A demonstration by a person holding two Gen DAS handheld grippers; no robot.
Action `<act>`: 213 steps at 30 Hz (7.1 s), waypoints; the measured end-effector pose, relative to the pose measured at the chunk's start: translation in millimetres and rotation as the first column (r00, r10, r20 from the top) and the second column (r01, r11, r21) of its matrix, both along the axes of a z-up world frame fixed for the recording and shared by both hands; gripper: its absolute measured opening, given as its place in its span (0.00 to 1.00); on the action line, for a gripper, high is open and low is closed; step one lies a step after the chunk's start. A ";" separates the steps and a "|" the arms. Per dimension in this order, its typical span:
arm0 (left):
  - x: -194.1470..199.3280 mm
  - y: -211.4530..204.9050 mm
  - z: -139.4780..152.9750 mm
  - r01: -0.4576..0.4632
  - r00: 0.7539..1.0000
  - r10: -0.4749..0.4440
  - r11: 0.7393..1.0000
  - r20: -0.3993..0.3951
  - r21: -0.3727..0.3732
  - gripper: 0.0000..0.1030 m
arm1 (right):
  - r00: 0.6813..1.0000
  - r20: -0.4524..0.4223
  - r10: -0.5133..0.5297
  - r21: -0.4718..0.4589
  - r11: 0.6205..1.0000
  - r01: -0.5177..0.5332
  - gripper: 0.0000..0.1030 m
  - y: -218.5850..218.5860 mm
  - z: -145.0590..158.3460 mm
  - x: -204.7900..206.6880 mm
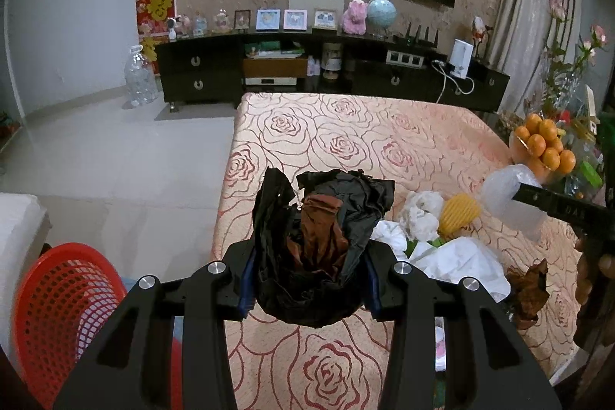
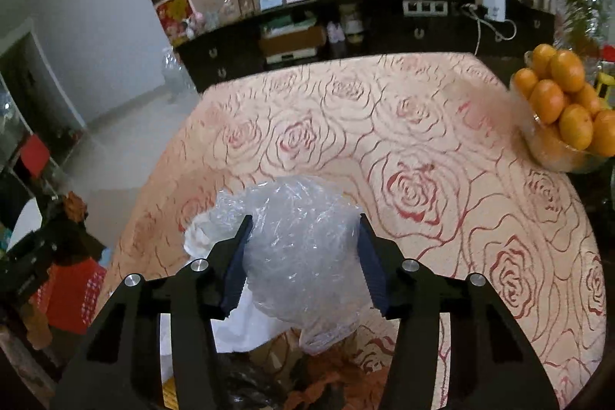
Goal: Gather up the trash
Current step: 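Carry the black bag and bubble wrap with both tools over the red wastebasket, then open both tools to drop the bag and bubble wrap into the basket, then return to the table and grasp the printed snack wrapper with the left tool, then grasp the white tissue with the right tool while the left tool holds the wrapper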
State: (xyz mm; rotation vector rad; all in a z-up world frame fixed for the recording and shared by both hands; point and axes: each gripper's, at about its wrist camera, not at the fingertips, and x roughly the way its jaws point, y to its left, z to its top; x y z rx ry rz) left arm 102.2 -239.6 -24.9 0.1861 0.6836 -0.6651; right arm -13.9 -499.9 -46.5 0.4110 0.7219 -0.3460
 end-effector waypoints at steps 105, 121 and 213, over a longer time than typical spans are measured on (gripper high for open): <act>7.5 218.1 42.5 -0.386 0.922 0.387 0.921 0.009 -0.048 0.81 | 0.914 0.061 0.402 -0.206 0.901 -0.383 0.74 216.5 72.9 62.2; -18.9 130.7 37.5 -0.216 0.976 0.217 0.976 0.018 -0.027 0.81 | 0.999 0.031 0.033 -0.203 0.979 -0.026 0.80 88.8 47.0 -59.2; -38.2 78.7 19.1 0.030 0.996 -0.036 0.997 -0.079 -0.068 0.47 | 0.922 -0.159 0.352 0.060 0.936 -0.347 0.72 136.6 -51.6 45.7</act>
